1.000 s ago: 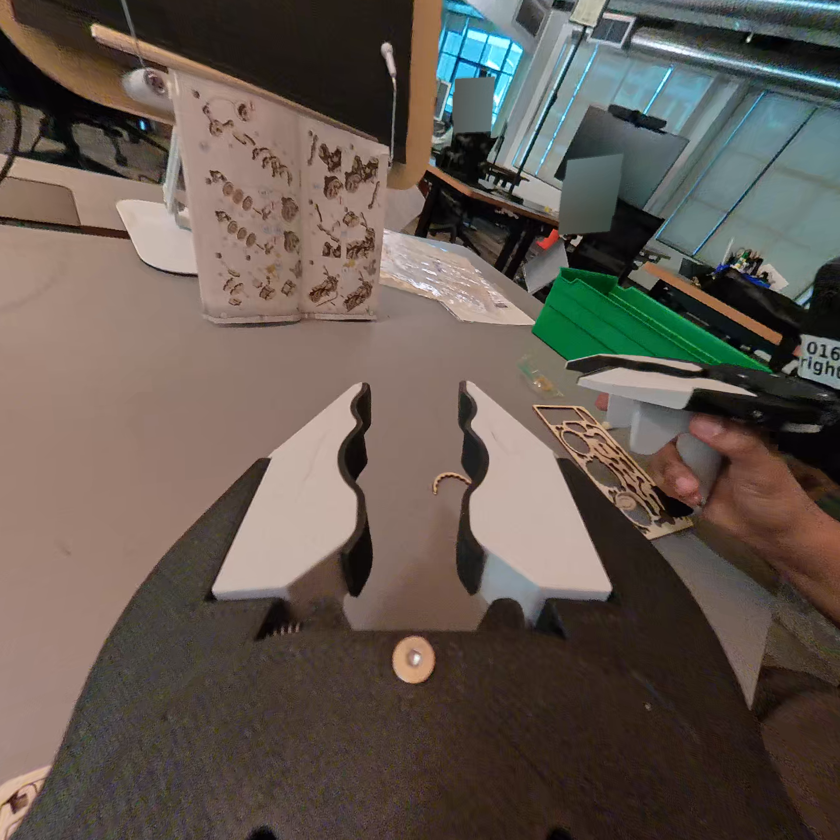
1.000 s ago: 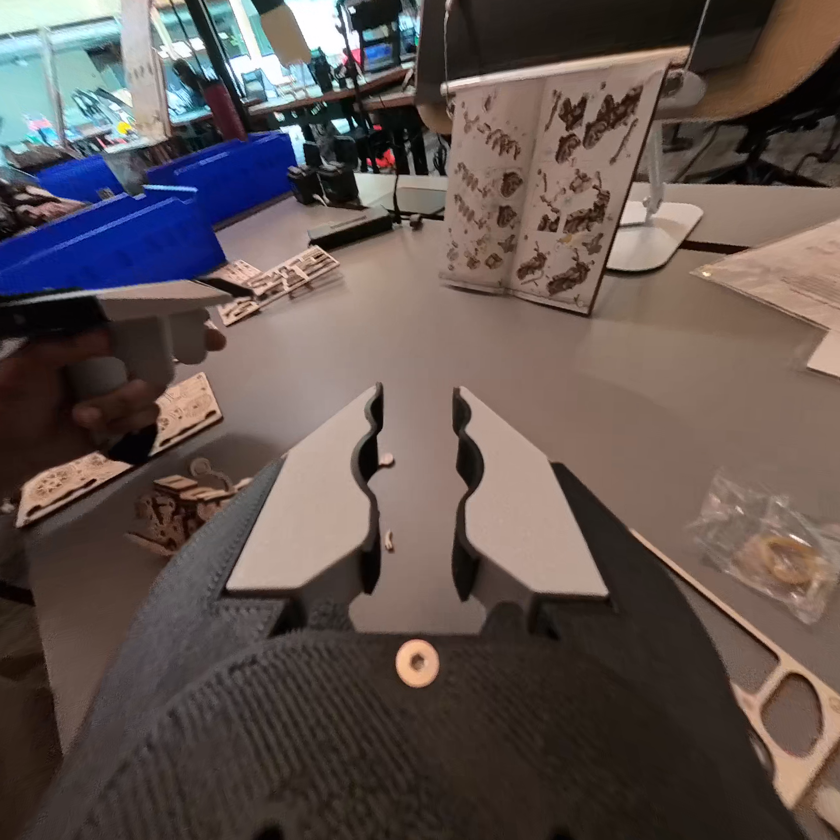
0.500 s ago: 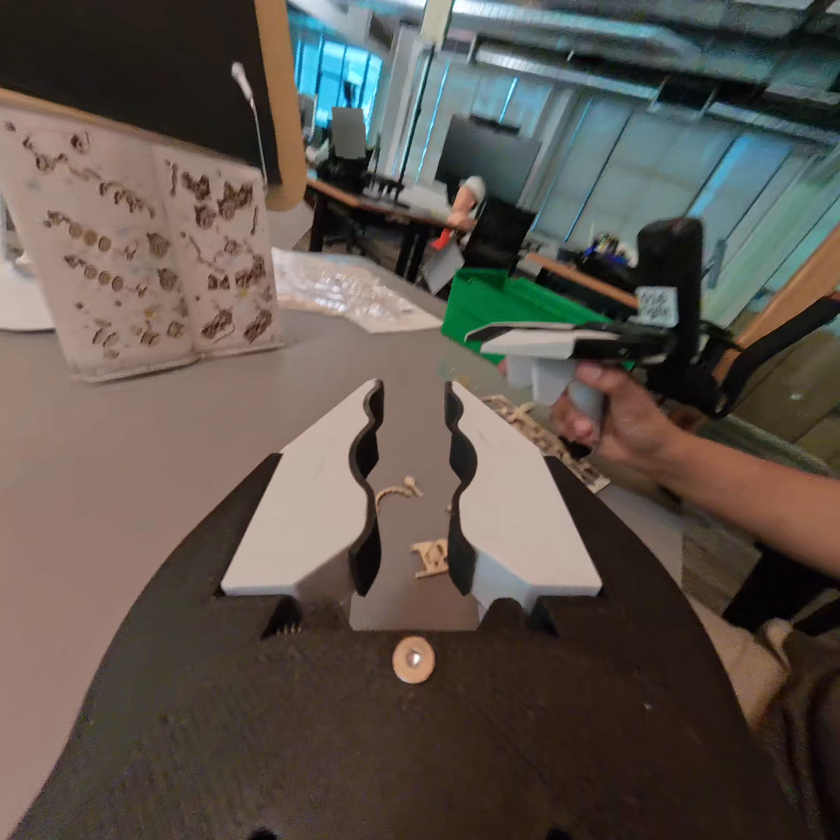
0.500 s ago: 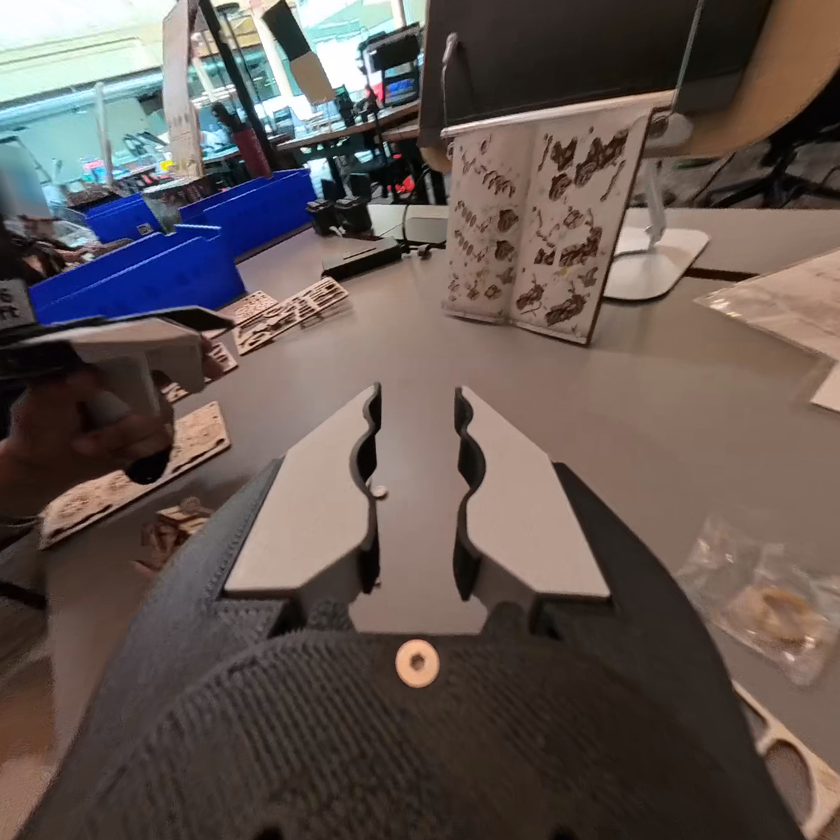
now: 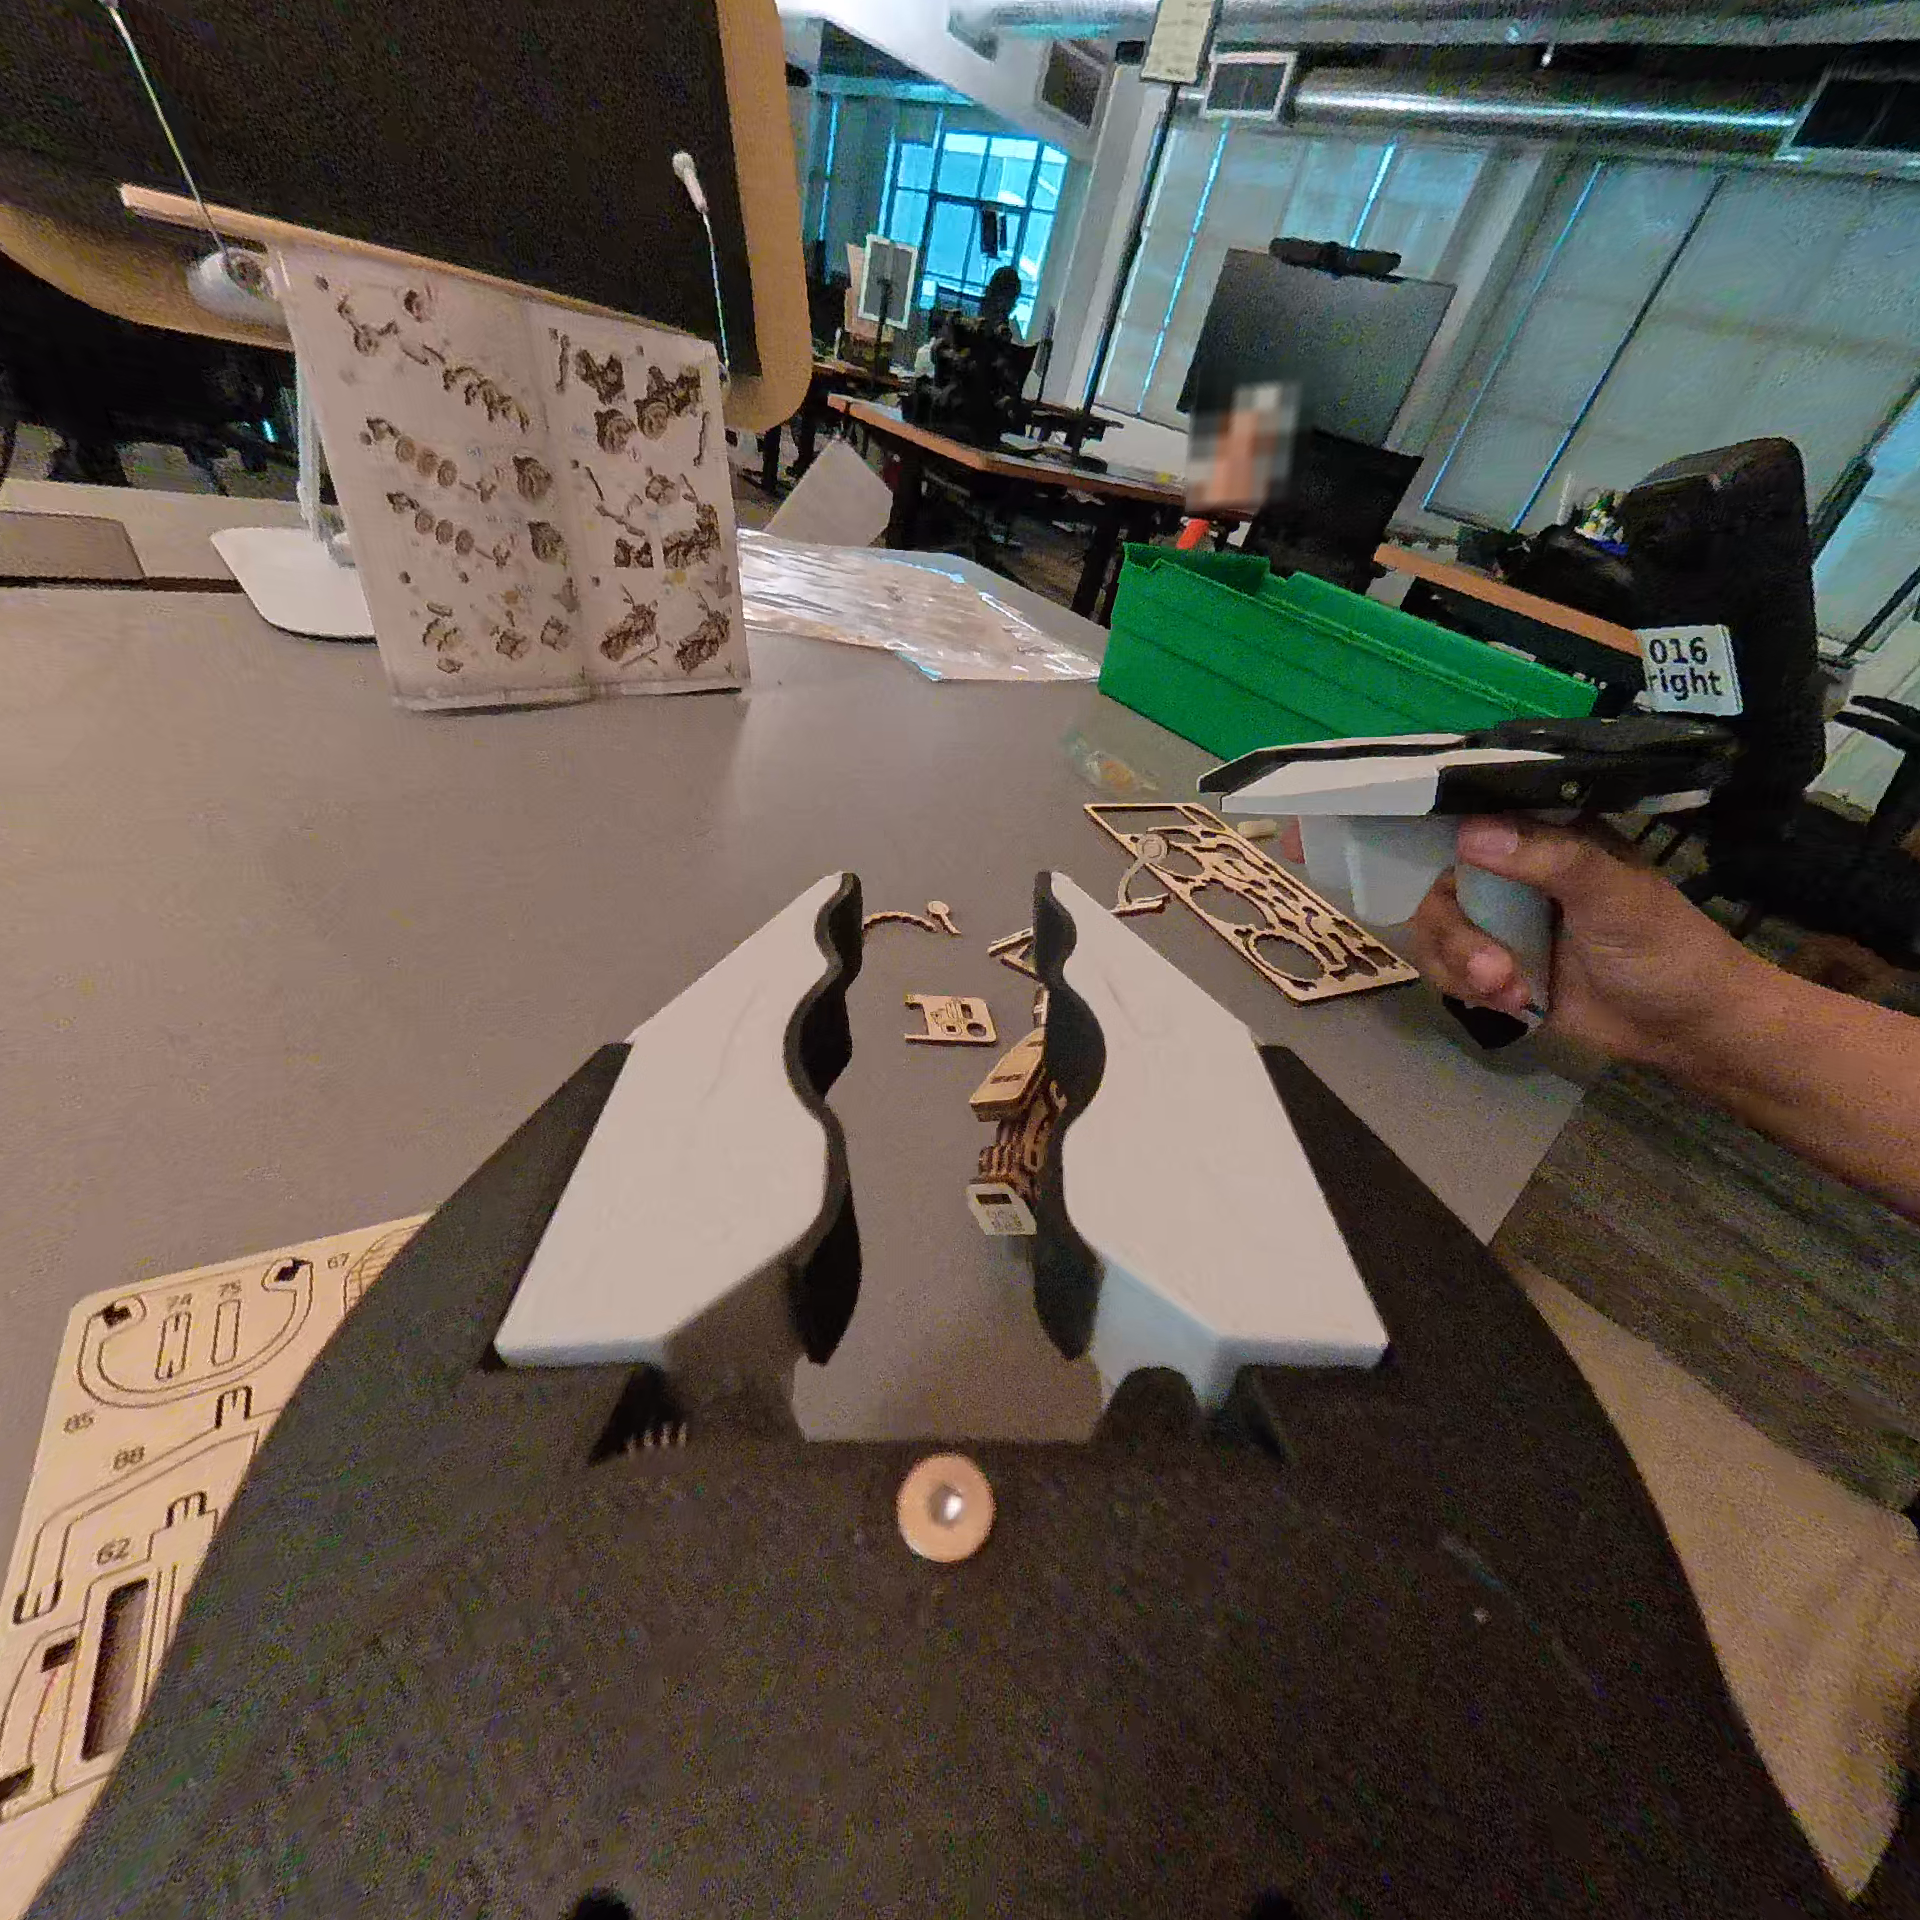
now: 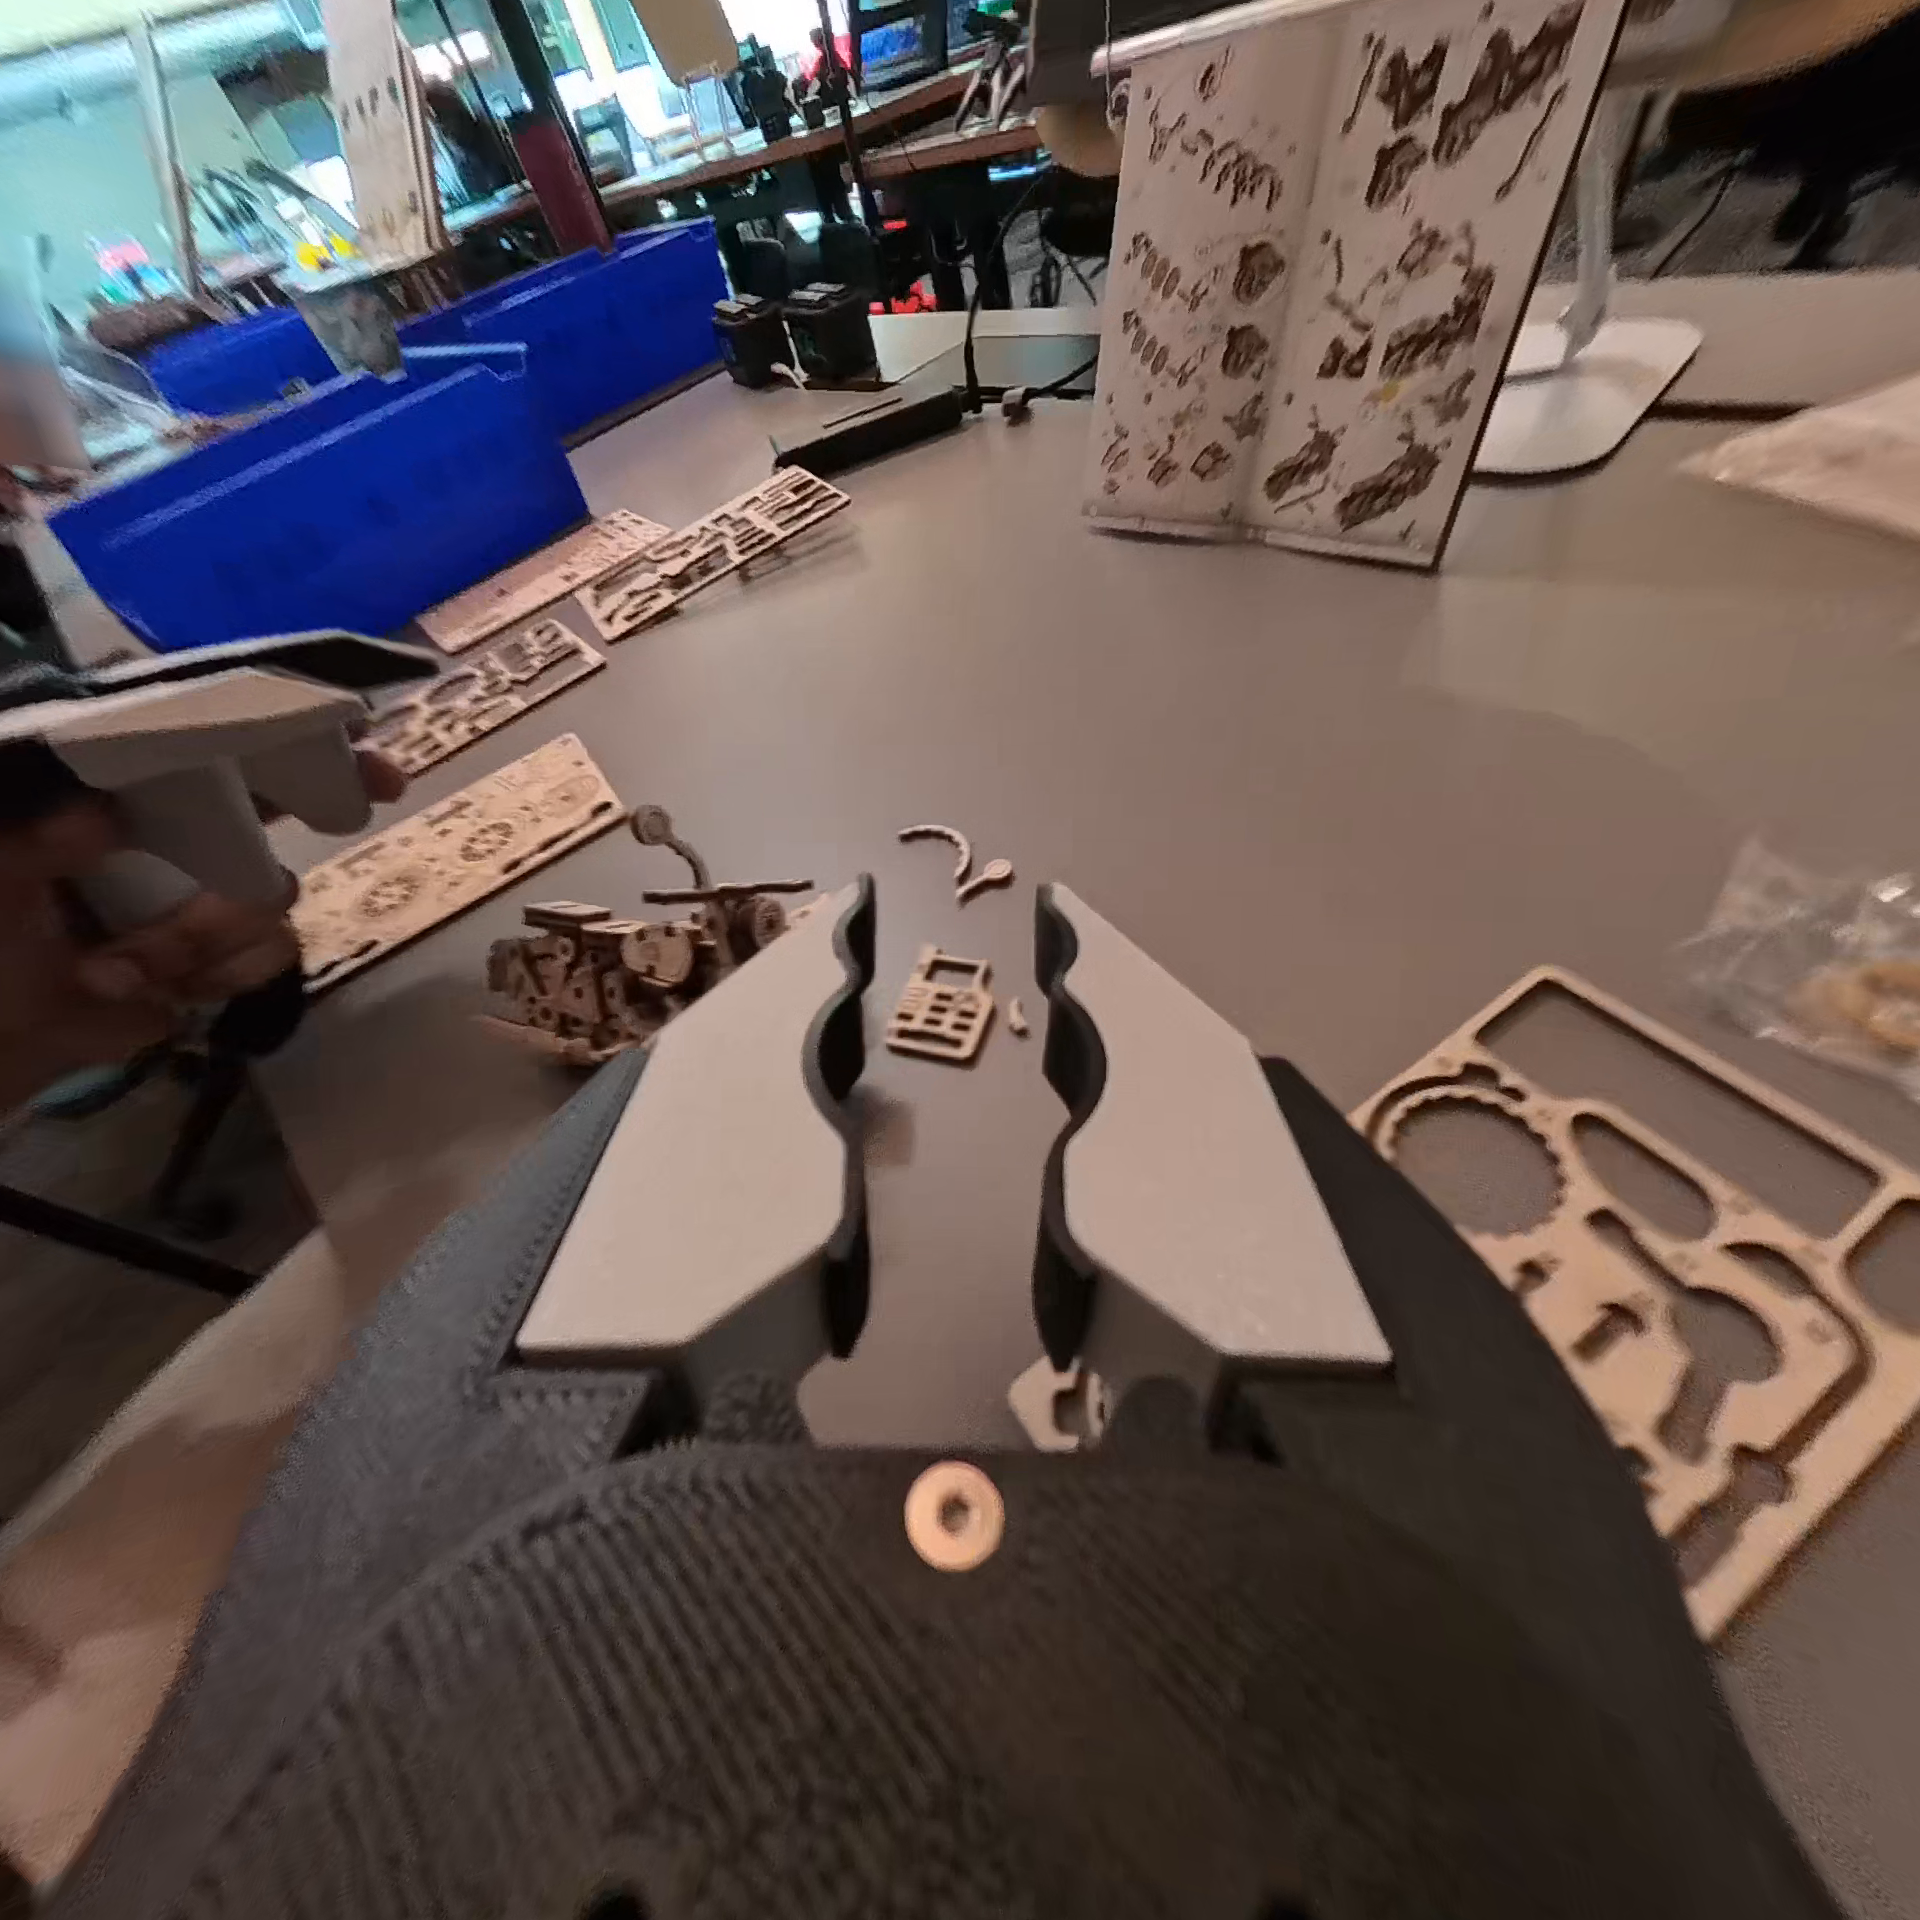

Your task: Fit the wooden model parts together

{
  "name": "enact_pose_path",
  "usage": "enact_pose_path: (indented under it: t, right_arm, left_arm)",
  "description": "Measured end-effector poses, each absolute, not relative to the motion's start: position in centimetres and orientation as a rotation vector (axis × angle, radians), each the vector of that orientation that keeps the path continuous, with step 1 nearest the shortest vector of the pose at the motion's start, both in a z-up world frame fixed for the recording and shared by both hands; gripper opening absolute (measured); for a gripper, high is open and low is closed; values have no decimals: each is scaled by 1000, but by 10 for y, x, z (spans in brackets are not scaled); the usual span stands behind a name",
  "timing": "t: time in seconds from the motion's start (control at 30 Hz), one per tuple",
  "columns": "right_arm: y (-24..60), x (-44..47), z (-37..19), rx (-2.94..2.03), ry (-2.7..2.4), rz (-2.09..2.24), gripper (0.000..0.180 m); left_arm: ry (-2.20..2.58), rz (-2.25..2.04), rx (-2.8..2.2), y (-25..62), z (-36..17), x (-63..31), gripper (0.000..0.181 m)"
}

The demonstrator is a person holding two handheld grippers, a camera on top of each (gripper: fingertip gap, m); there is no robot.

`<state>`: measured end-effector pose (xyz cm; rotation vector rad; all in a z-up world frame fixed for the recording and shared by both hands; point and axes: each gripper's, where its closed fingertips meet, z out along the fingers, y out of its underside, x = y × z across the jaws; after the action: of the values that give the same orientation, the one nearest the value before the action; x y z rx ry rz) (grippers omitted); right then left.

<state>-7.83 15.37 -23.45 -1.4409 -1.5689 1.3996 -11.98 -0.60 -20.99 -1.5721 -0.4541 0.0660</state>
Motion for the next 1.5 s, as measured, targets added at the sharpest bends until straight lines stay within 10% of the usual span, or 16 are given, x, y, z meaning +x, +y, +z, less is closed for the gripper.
enact_pose_path:
  t: [1.5]
  right_arm:
    - [143,-116,-244,-1444,-1641,1350,26]
  left_arm:
    - [-528,-353,-1503,25,-216,-133,52]
